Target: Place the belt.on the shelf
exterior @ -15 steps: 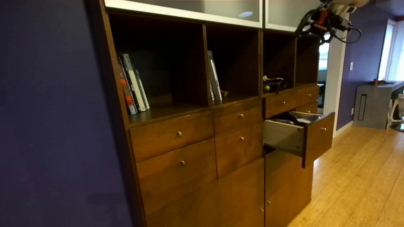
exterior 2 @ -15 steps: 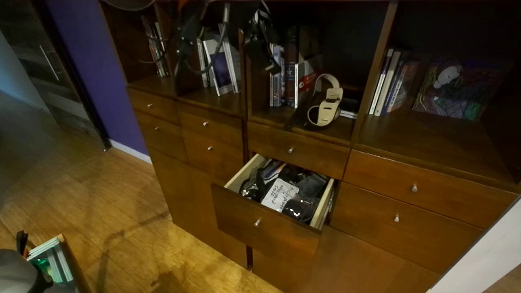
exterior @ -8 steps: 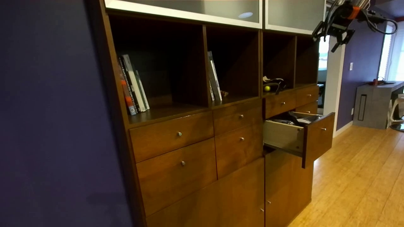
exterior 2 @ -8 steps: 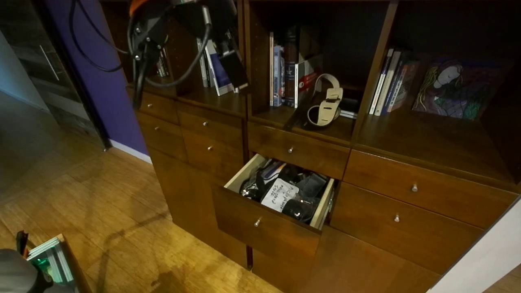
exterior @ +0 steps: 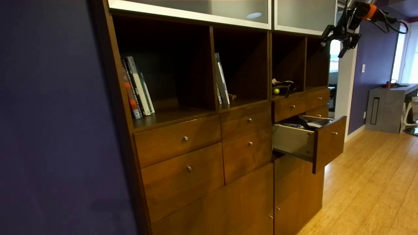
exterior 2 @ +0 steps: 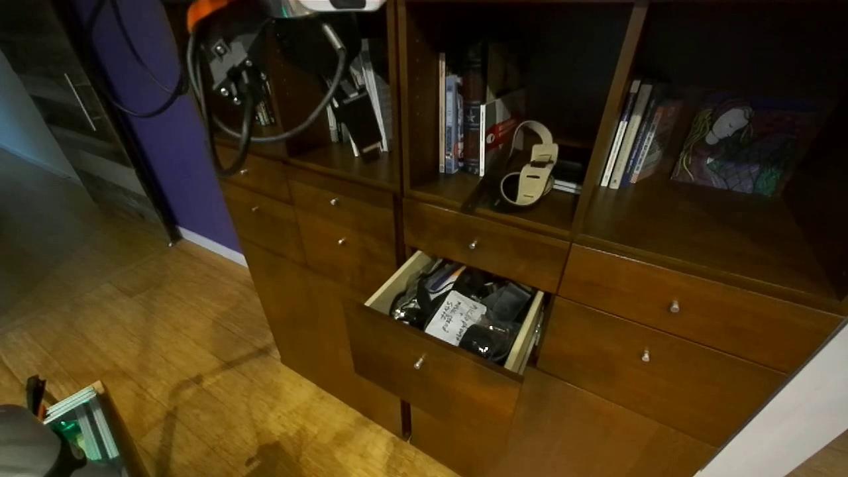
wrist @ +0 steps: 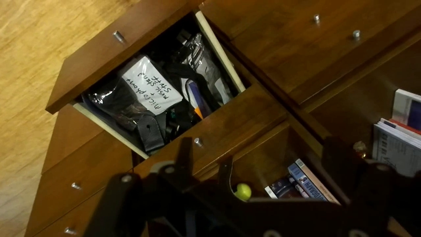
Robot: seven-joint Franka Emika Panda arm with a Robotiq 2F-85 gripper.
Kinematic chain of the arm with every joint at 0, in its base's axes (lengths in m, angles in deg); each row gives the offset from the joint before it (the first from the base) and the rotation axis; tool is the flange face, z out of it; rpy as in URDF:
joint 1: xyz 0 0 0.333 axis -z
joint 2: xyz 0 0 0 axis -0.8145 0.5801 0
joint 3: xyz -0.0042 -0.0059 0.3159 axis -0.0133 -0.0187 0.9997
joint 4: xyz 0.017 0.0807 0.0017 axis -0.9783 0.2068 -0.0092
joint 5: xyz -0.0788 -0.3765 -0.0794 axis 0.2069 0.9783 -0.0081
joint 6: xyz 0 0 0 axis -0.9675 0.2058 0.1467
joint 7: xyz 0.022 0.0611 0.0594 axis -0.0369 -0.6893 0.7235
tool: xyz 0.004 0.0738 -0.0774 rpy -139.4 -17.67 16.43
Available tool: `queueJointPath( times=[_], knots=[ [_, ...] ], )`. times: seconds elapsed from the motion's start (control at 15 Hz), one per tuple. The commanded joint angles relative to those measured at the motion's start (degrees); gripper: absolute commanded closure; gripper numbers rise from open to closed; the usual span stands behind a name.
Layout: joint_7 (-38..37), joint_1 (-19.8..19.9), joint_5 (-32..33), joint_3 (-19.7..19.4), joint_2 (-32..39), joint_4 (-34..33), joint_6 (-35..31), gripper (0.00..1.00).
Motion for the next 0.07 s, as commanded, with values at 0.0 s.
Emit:
queueJointPath(
  times=[0.0],
  knots=[
    [-0.04, -1.01, 0.25, -0.95, 0.09, -0.28, 0.16, 0.00]
  ],
)
